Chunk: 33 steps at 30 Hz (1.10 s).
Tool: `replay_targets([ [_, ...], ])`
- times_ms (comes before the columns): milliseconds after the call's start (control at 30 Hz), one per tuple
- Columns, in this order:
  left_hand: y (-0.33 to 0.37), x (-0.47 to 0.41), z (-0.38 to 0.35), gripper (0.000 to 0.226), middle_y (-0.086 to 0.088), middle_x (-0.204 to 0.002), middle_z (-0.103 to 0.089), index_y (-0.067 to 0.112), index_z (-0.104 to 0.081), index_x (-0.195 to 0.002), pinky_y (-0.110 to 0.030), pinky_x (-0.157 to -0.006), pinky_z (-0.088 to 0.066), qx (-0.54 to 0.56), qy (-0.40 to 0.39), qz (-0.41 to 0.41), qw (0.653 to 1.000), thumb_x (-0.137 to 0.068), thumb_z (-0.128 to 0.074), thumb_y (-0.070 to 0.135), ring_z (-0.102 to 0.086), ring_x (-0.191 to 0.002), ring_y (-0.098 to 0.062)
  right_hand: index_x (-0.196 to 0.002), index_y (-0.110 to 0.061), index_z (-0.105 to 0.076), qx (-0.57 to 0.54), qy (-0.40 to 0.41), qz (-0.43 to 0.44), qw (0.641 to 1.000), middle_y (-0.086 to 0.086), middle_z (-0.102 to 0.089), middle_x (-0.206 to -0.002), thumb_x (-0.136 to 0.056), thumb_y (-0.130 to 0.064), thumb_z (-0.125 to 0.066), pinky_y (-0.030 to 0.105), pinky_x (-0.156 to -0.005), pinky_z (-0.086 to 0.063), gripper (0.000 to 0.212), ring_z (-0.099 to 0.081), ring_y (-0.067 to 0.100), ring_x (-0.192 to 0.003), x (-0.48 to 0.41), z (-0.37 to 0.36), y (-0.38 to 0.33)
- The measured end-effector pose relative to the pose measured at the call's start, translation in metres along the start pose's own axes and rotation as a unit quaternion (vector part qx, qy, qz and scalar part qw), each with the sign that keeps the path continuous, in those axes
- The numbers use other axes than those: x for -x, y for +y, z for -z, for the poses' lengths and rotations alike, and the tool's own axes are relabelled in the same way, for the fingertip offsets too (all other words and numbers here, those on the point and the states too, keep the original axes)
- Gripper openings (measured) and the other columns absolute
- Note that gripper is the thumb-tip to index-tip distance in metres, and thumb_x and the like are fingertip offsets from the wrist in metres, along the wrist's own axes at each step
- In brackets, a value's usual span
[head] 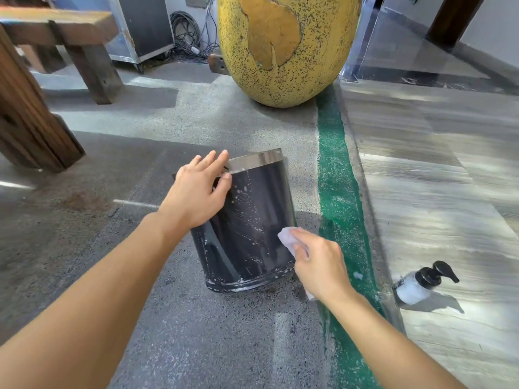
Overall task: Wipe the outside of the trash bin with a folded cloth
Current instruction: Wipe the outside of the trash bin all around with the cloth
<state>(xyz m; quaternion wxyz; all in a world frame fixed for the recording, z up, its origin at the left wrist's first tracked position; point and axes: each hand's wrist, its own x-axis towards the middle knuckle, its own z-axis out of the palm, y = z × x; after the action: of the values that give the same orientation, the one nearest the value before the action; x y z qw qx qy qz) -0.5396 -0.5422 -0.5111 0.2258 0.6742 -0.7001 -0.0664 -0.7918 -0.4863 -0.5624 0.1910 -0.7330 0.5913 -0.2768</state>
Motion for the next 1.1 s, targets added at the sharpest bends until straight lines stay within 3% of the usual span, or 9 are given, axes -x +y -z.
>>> replay_targets([
  [100, -0.005, 0.006, 0.004, 0.058, -0.009, -0.165, -0.023, 0.016, -0.029, -0.157, -0.034, -0.124, -0.014, 0.039, 0.002, -0.002, 0.999, -0.105, -0.036, 0.04, -0.017, -0.153, -0.023, -0.109, -0.021, -0.069, 0.003, 0.056, 0.053, 0.997, -0.019, -0.066, -0.119, -0.089, 0.002, -0.058, 0.014, -0.082, -0.042, 0.032, -0.065, 0.016, -0.096, -0.023, 0.005, -0.022],
  [167, -0.01, 0.01, 0.004, 0.057, -0.011, -0.164, -0.025, 0.013, -0.031, -0.156, -0.027, -0.122, -0.01, 0.032, 0.003, -0.034, 0.999, -0.105, -0.037, 0.037, -0.019, -0.153, -0.021, -0.108, -0.018, -0.067, 0.007, 0.102, 0.106, 0.989, -0.023, -0.053, -0.128, -0.087, 0.004, -0.058, 0.028, -0.083, -0.05, 0.031, -0.066, 0.022, -0.092, -0.041, 0.009, -0.04],
  [267, -0.011, 0.011, 0.005, 0.062, -0.013, -0.159, -0.035, 0.009, -0.036, -0.154, -0.033, -0.123, -0.015, 0.018, 0.007, -0.06, 0.998, -0.099, -0.035, 0.038, -0.029, -0.149, -0.023, -0.107, -0.014, -0.068, 0.01, 0.146, 0.143, 0.979, -0.009, -0.067, -0.122, -0.085, 0.005, -0.058, 0.042, -0.086, -0.056, 0.031, -0.067, 0.028, -0.101, -0.065, 0.012, -0.062],
  [367, -0.004, 0.01, 0.003, 0.06, -0.013, -0.158, -0.039, 0.009, -0.039, -0.153, -0.043, -0.123, -0.017, 0.034, 0.003, -0.063, 0.997, -0.098, -0.035, 0.036, -0.032, -0.148, -0.023, -0.099, -0.019, -0.069, 0.039, 0.15, 0.178, 0.972, -0.009, -0.069, -0.115, -0.085, 0.003, -0.056, 0.04, -0.079, -0.056, 0.029, -0.067, 0.026, -0.094, -0.078, 0.012, -0.074],
  [533, 0.007, 0.004, 0.0, 0.056, -0.016, -0.153, -0.045, 0.004, -0.045, -0.148, -0.038, -0.12, -0.021, 0.034, 0.018, -0.093, 0.995, -0.099, -0.039, 0.031, -0.037, -0.144, -0.025, -0.093, -0.018, -0.07, 0.086, 0.156, 0.176, 0.968, 0.0, -0.07, -0.114, -0.079, 0.008, -0.059, 0.038, -0.082, -0.056, 0.032, -0.066, 0.025, -0.1, -0.076, 0.006, -0.073],
  [633, 0.011, 0.002, -0.004, 0.058, -0.014, -0.154, -0.044, 0.006, -0.045, -0.148, -0.039, -0.121, -0.021, 0.034, 0.021, -0.095, 0.995, -0.098, -0.037, 0.032, -0.036, -0.145, -0.023, -0.096, -0.014, -0.071, 0.124, 0.128, 0.17, 0.969, 0.002, -0.069, -0.121, -0.08, 0.008, -0.058, 0.04, -0.089, -0.056, 0.03, -0.065, 0.025, -0.108, -0.075, 0.003, -0.059],
  [767, 0.015, 0.001, -0.007, 0.059, -0.007, -0.157, -0.041, 0.012, -0.042, -0.151, -0.042, -0.122, -0.016, 0.029, 0.028, -0.091, 0.995, -0.097, -0.036, 0.034, -0.033, -0.147, -0.018, -0.083, -0.026, -0.054, 0.152, 0.071, 0.17, 0.971, -0.011, -0.065, -0.107, -0.079, 0.008, -0.053, 0.037, -0.07, -0.055, 0.034, -0.065, 0.022, -0.088, -0.063, -0.005, -0.036],
  [867, 0.011, 0.001, -0.008, 0.059, -0.006, -0.159, -0.039, 0.016, -0.039, -0.153, -0.044, -0.123, -0.016, 0.018, 0.029, -0.088, 0.996, -0.098, -0.036, 0.036, -0.034, -0.146, -0.02, -0.078, -0.029, -0.044, 0.163, 0.04, 0.162, 0.972, -0.015, -0.063, -0.101, -0.077, 0.011, -0.053, 0.033, -0.067, -0.053, 0.041, -0.063, 0.018, -0.079, -0.046, -0.014, -0.018],
  [1100, 0.009, -0.009, -0.003, 0.066, -0.004, -0.163, -0.03, 0.025, -0.032, -0.156, -0.049, -0.117, -0.026, -0.054, -0.001, -0.041, 0.998, -0.094, -0.025, 0.048, -0.034, -0.146, -0.024, -0.089, -0.021, -0.067, 0.17, -0.047, 0.087, 0.98, -0.007, -0.067, -0.106, -0.074, 0.019, -0.057, 0.043, -0.075, -0.06, 0.044, -0.068, 0.018, -0.092, 0.019, -0.036, 0.029],
])
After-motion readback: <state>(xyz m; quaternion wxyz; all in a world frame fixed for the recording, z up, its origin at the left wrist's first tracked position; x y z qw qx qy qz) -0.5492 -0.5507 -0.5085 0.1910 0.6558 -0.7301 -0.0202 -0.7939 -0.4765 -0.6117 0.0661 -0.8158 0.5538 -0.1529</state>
